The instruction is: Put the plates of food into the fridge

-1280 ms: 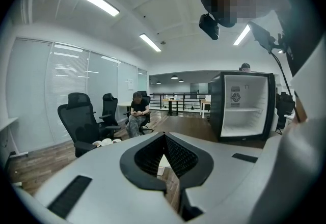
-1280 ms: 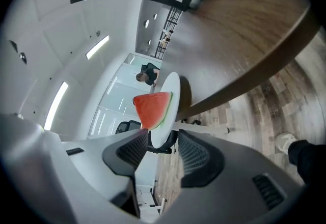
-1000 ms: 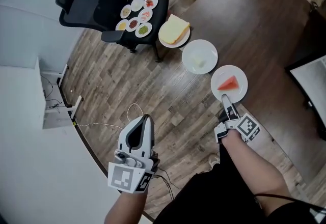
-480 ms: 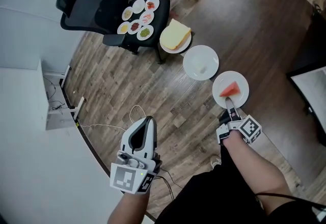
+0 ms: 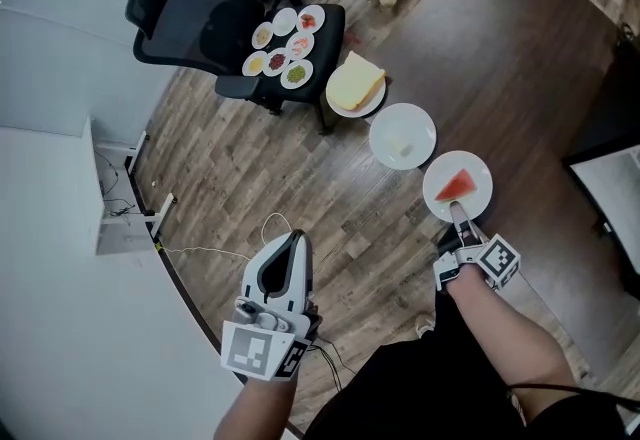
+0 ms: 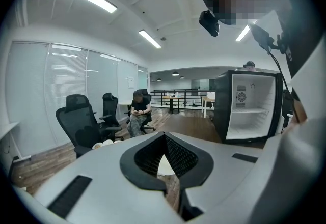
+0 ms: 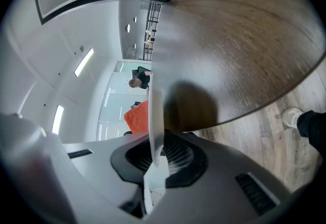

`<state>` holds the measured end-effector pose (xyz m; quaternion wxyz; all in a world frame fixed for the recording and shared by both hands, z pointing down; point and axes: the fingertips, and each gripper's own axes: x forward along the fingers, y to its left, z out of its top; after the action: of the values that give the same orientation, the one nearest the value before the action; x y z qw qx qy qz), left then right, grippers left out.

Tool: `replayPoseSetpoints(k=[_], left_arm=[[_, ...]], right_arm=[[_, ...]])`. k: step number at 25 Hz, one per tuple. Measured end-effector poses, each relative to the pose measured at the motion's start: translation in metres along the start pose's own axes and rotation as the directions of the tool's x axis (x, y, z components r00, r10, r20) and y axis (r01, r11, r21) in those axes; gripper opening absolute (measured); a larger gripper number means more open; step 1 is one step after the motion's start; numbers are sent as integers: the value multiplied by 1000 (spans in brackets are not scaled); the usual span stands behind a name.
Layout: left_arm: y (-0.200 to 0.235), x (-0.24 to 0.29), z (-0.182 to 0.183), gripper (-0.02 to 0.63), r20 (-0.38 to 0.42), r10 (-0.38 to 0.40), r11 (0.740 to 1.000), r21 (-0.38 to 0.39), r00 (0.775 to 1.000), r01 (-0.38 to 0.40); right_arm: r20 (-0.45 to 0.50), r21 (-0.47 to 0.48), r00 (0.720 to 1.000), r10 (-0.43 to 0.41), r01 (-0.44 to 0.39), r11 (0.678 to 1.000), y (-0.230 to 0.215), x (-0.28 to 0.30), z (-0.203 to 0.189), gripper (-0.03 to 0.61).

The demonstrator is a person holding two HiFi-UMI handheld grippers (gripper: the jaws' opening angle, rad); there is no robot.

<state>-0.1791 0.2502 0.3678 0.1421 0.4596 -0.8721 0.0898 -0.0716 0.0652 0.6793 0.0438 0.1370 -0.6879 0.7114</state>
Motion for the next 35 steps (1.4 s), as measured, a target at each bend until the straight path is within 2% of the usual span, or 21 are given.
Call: replayPoseSetpoints(k=[8,17,23,28,35], left_arm=[[-4,8,28,5,54,-9,1000,10,999,8],[-12,22,74,5,126,-18,999,38,992,13],[-15,28,86,5,154,-23,999,36,988,18],[-26,38,94,5,176,-66,997,41,982,60],[-29,68,90,5,182,-148,989,37,972,143]], right_arm=[[-6,20,998,65,-65,998,35,-5,17,31],[-38,35,987,158,-157,987,100,5,39,31],[-62,40,974,216,-214,976,141,4,48,31],[-53,51,970,235,-233,971,161,-4,56,31],[-2,33,974,225,-225,974,163,-16,77,31]])
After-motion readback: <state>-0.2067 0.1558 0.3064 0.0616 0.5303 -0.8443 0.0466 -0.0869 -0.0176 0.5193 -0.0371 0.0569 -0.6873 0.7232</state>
